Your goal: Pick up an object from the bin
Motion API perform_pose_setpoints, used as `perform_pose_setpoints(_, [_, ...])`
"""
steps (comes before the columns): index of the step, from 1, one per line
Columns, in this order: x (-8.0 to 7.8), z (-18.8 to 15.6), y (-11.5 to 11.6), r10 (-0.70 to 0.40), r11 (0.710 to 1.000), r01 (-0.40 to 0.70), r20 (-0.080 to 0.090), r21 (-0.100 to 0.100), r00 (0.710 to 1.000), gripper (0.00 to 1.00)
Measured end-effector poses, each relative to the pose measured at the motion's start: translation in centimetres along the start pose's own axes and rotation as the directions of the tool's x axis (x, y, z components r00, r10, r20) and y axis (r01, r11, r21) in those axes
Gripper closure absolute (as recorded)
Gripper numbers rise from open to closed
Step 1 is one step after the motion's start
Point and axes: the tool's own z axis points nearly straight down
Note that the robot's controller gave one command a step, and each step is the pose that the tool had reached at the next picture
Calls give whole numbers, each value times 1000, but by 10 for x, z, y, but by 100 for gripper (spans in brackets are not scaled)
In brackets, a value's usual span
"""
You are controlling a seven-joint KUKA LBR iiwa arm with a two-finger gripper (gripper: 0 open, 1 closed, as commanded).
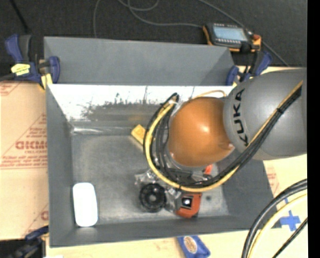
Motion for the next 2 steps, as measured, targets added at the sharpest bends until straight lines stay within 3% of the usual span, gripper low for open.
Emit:
perform_pose_setpoints(1, [2, -76, 0, -15, 1000, 15, 2, 1, 1000, 100])
perform_pose_setpoints(2, [-5, -120, -56, 0, 1000, 0, 7, 5, 1000, 100])
